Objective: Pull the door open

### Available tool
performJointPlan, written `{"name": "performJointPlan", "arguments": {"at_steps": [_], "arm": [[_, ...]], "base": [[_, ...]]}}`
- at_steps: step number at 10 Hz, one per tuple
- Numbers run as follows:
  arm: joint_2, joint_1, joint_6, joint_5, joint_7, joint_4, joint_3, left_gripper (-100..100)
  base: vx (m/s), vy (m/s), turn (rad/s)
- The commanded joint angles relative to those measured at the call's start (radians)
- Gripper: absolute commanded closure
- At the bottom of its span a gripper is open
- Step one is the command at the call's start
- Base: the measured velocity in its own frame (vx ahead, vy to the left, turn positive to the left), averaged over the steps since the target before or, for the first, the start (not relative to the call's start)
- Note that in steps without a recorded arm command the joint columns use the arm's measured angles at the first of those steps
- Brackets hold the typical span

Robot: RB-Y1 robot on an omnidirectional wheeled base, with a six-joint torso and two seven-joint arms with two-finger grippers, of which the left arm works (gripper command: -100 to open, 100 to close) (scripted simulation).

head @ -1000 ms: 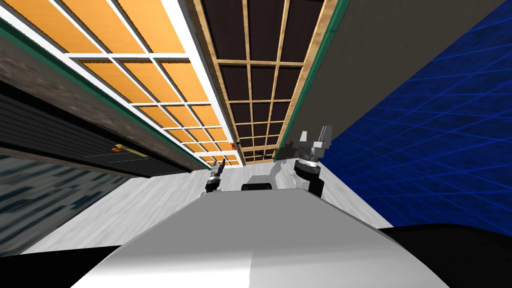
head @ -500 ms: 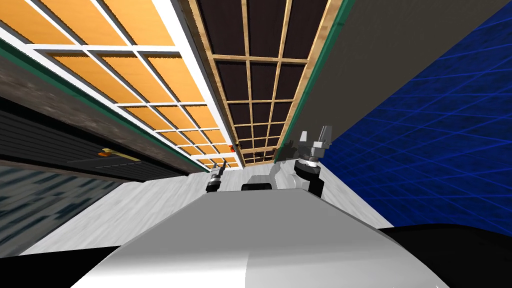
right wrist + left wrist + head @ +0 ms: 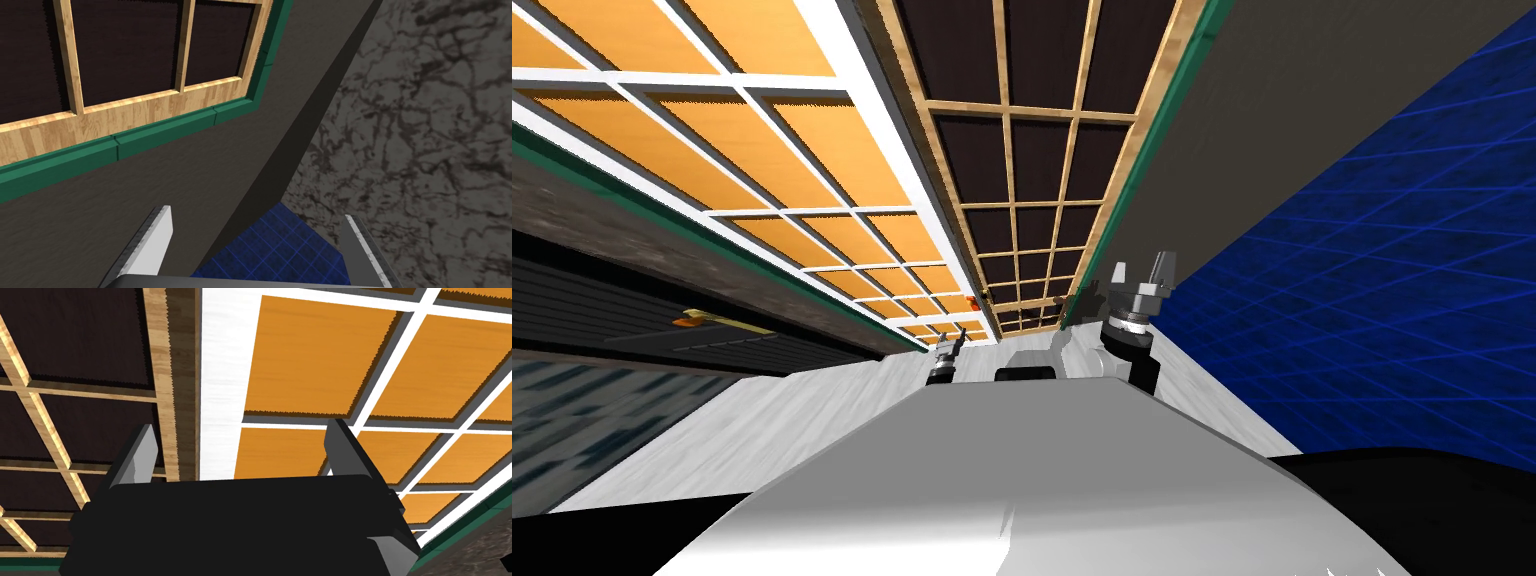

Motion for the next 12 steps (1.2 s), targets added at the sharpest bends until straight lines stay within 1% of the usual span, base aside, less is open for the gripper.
{"name": "performJointPlan", "arguments": {"at_steps": [1, 2, 3, 7, 9, 10, 11, 12], "arm": [[-0.004, -0.003, -0.002, -0.005, -0.031, 0.026, 0.006, -100], [-0.008, -0.008, -0.007, -0.01, -0.058, 0.055, 0.012, -100], [-0.01, -0.011, -0.009, -0.011, -0.07, 0.067, 0.015, -100], [-0.027, -0.03, -0.026, -0.025, -0.155, 0.154, 0.033, -100], [-0.034, -0.039, -0.031, -0.029, -0.181, 0.18, 0.038, -100], [-0.034, -0.037, -0.028, -0.028, -0.172, 0.17, 0.036, -100], [-0.023, -0.024, -0.025, -0.025, -0.178, 0.181, 0.046, -100], [-0.02, -0.021, -0.025, -0.024, -0.179, 0.184, 0.049, -100]], "base": [[0.154, 0.037, -0.033], [0.156, 0.02, -0.039], [0.14, 0.024, -0.028], [0.164, 0.035, -0.044], [0.167, 0.007, -0.042], [0.081, 0.004, -0.007], [-0.092, 0.018, 0.046], [-0.173, 0.014, 0.03]]}}
